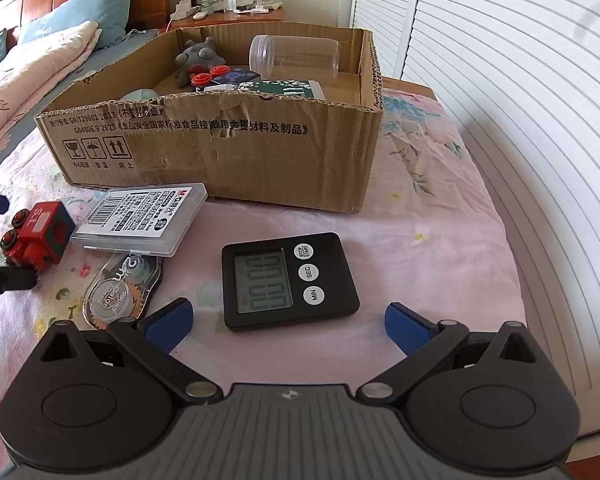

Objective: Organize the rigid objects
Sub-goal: 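Grasp red S.L train with left tool while right tool grasps black timer, then drop train into box with left tool while right tool drops timer in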

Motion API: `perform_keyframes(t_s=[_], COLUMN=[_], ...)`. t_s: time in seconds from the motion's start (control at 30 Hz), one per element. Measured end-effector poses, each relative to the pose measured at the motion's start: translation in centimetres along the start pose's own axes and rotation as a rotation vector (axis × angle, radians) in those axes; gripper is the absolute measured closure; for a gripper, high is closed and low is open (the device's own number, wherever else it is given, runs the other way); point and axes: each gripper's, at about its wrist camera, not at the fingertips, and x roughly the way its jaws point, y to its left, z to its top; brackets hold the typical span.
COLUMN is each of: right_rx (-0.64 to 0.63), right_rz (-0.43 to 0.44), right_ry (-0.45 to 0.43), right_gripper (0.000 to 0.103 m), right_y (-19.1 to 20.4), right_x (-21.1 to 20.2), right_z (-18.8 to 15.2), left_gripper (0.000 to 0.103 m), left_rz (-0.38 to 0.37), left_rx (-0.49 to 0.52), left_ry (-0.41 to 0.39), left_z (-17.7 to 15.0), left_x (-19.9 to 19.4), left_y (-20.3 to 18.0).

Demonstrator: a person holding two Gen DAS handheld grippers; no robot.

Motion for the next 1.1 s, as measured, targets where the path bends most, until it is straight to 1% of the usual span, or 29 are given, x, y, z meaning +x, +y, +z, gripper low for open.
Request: perform_keyframes(t_s=[0.03,0.13,0.2,0.27,0.37,0.47,0.6,0.67,0.8,0.9,1.1], right_rx=[-0.001,-0.001,-0.004,-0.014,-0.045,-0.076,-0.092,-0.113,-0.130,-0.124,-0.117], right_rz=[0.001,0.001,0.003,0.012,0.037,0.063,0.074,0.089,0.108,0.102,0.098], right_ry=[0.000,-0.001,-0.002,-0.005,-0.013,-0.020,-0.021,-0.030,-0.025,-0.023,0.004], right_gripper=[0.000,0.000,0.000,0.000,0.000,0.000,0.001,0.011,0.016,0.029,0.029], right_y=[0.0,0.0,0.0,-0.1,-0.4,-0.8,-0.8,-0.5,-0.4,-0.6,-0.5], right_x=[0.0,0.0,0.0,0.0,0.2,0.7,1.2,0.9,0.8,0.5,0.1], right_z=[0.0,0.0,0.0,0.1,0.2,0.7,1.4,1.5,1.7,1.9,2.0], left_gripper=[0.006,0.015,0.031,0.038,0.047,0.047,0.047,0.048,0.048,0.049,0.049], left_rz=[-0.010,-0.048,-0.089,-0.113,-0.120,-0.119,-0.113,-0.113,-0.117,-0.119,-0.128], left_rx=[0.004,0.013,0.011,0.007,0.025,0.039,0.032,0.037,0.046,0.051,0.051], left_ry=[-0.007,-0.034,-0.044,-0.046,-0.050,-0.049,-0.044,-0.042,-0.041,-0.034,-0.022], left_z=[0.2,0.8,1.3,1.7,1.7,1.4,1.3,1.3,1.4,1.5,1.6], left_x=[0.2,0.8,1.0,1.2,1.1,0.8,0.6,0.6,0.7,0.6,0.2], left_y=[-0.1,-0.2,-0.1,-0.1,-0.5,-0.9,-1.0,-1.0,-1.0,-1.1,-1.2])
